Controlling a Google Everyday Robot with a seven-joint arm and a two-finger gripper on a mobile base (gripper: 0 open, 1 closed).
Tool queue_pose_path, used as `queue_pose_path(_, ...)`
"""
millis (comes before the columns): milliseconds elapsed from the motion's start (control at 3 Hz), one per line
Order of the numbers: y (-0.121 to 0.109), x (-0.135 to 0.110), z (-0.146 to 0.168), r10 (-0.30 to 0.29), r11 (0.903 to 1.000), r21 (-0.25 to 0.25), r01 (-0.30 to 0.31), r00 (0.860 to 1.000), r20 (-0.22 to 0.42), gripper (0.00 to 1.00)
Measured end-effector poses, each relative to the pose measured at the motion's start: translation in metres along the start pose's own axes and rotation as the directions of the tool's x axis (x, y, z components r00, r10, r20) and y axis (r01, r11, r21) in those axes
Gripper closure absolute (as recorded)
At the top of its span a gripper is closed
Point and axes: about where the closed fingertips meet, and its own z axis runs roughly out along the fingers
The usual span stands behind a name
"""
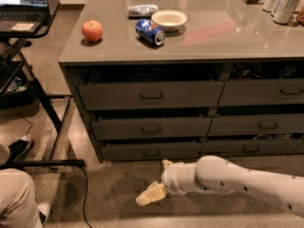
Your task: Open bottom drawer
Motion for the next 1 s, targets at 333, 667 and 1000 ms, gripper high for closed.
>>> queue_pose_path(333, -0.002, 0.000, 0.003, -0.001, 1.0000, 0.009, 0.001, 1.000, 0.018, 0.00)
queue_pose_path(667, -0.033, 0.009, 0.018, -0.015, 0.9983, 0.057, 0.012, 0.998, 0.057, 0.00)
queue_pose_path(1000, -0.081, 0.033, 0.045, -0.008, 0.9957, 0.092, -0.003, 0.992, 0.125, 0.00)
